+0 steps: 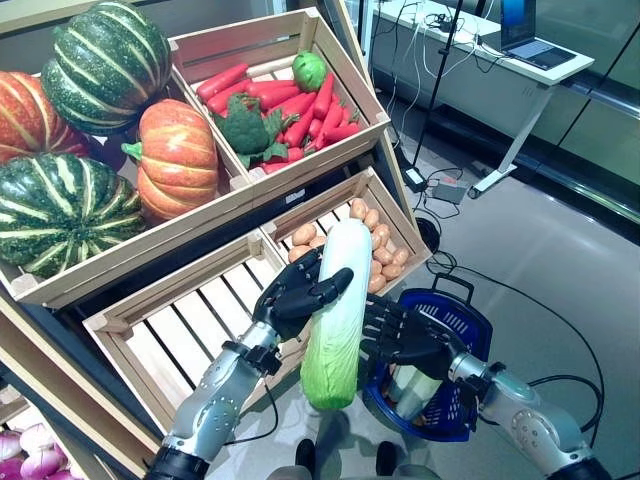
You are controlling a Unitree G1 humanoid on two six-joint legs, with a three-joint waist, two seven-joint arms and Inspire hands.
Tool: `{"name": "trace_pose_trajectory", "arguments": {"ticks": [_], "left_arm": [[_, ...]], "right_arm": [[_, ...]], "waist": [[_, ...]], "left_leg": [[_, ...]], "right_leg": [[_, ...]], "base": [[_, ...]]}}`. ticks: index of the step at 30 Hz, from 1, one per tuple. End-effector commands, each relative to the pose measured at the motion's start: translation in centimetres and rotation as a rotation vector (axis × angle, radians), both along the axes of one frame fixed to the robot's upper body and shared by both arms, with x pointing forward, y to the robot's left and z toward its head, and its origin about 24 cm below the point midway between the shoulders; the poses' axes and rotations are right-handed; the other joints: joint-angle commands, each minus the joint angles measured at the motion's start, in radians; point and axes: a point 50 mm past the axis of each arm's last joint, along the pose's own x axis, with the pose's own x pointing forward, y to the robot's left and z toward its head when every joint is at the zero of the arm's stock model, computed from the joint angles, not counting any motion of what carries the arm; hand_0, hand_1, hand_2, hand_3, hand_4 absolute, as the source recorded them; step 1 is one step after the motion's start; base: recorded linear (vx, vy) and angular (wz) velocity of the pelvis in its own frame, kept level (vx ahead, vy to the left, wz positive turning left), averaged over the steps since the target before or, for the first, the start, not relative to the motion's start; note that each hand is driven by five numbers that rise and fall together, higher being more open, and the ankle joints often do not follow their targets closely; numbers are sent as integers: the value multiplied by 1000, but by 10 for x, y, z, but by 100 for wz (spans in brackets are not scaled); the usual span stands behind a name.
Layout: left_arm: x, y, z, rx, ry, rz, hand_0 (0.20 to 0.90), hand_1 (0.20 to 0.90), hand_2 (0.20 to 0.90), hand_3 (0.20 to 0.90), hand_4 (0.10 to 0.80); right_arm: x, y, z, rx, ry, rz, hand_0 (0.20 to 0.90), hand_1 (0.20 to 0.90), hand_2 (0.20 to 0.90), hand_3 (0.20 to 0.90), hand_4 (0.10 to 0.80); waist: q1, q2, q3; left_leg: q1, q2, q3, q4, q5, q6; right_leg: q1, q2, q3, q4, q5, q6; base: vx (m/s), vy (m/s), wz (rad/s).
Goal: Put vegetables into the basket
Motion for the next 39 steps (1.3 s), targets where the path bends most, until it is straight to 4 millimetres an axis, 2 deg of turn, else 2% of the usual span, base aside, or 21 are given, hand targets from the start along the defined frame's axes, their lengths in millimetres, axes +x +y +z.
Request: {"name": "trace_pose_trajectory", "arguments": {"ticks": [1, 16, 28, 32, 39], "left_arm": [[9, -20, 57, -143, -309, -123, 300, 300, 300, 300, 400], [0, -45, 64, -278, -349, -400, 300, 300, 300, 300, 400], [6, -24, 69, -266, -373, -358, 300, 300, 300, 300, 400], [6, -26, 72, -318, -386, -366, 300, 300, 300, 300, 400], [5, -38, 78, -451, -435, -367, 300, 300, 300, 300, 400]], "right_arm": [[13, 24, 34, 135, -148, 158, 900, 900, 900, 900, 800], [9, 39, 35, 135, -126, 359, 900, 900, 900, 900, 800], [9, 12, 52, 235, -151, 374, 900, 900, 900, 900, 800], [9, 17, 51, 263, -142, 393, 900, 900, 900, 900, 800], [2, 41, 43, 360, -58, 451, 900, 900, 900, 900, 800]], "waist": [[27, -19, -90], [25, -20, -93], [18, -23, -100], [17, -24, -103], [18, -24, -105]], "left_leg": [[45, -18, 7, 2, -111, -27], [53, -15, 12, 2, -116, -26], [59, -14, 11, 2, -121, -25], [62, -13, 9, 2, -122, -24], [67, -11, 4, 2, -124, -25]], "right_leg": [[34, -58, -23, 2, 7, 63], [39, -56, -13, 2, 5, 64], [46, -56, -9, 2, 2, 64], [49, -55, -8, 2, 0, 63], [56, -52, -2, 2, -6, 58]], "base": [[0, 0, 0], [2, -1, -2], [2, -1, -1], [0, 0, 0], [0, 0, 0]]}}
